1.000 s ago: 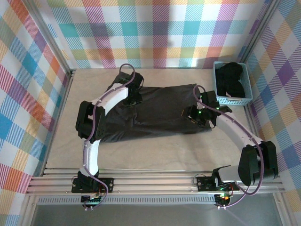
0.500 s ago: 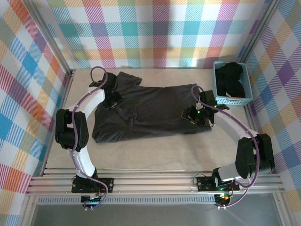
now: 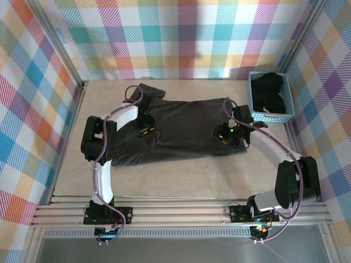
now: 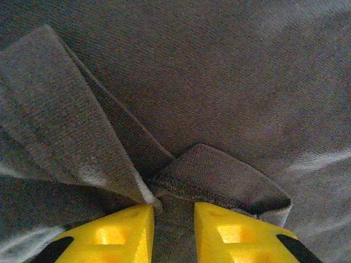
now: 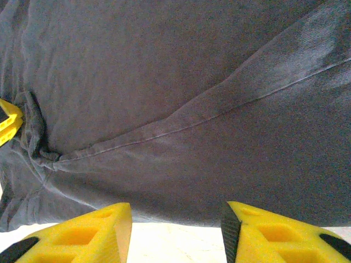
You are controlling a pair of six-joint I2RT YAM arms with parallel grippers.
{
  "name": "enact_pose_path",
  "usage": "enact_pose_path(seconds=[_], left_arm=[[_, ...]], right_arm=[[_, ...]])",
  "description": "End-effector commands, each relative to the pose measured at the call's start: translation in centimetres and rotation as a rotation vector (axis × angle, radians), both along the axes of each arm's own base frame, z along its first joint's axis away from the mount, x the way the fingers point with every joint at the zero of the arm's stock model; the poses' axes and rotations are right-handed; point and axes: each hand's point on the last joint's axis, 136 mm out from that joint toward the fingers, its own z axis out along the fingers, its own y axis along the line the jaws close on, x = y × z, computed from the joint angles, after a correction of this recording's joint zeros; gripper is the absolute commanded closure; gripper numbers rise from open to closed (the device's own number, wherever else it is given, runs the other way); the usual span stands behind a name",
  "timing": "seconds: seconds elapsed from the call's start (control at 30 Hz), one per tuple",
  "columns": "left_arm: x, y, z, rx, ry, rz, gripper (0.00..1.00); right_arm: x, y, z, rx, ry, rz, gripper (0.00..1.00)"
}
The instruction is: Fold and stack the t-shirts
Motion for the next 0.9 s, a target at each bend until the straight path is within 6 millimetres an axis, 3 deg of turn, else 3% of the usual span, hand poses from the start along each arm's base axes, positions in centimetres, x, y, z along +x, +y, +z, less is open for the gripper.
enact_pose_path(seconds=[0.0, 0.1, 0.17, 0.23, 0.3, 0.37, 0.63, 0.87], left_arm=[[1.0, -1.7, 0.0, -0.007, -0.031, -0.033, 0.77], [1.4, -1.8, 0.9, 0.002, -0.058, -0.047, 0.77], [1.5, -1.1, 2.5, 0.044, -0.094, -0.045, 0.76], [1.4, -0.1, 5.3, 0.106, -0.162, -0.038, 0.66], [1.3, -0.3, 7.5, 0.109, -0.228, -0.06, 0.63], [1.0, -1.2, 8.5, 0.098, -0.25, -0.103, 0.63], [-0.5, -2.8, 3.8, 0.114, -0.124, -0.18, 0.67], [-0.5, -3.3, 1.8, 0.135, -0.089, -0.22, 0.73]], right_arm=[[0.5, 0.0, 0.8, 0.005, -0.027, 0.009, 0.52], [0.5, -0.2, 0.5, -0.002, -0.024, 0.004, 0.52], [0.7, -0.7, 0.3, -0.004, -0.019, -0.01, 0.52], [0.9, -1.2, 0.1, 0.003, -0.02, -0.023, 0.52], [1.1, -1.4, 0.1, 0.006, -0.021, -0.027, 0.52], [1.2, -1.4, 0.1, 0.005, -0.023, -0.024, 0.52], [1.1, -1.3, 0.7, 0.017, -0.028, -0.024, 0.52], [1.0, -0.6, 1.5, 0.054, -0.044, 0.001, 0.53]])
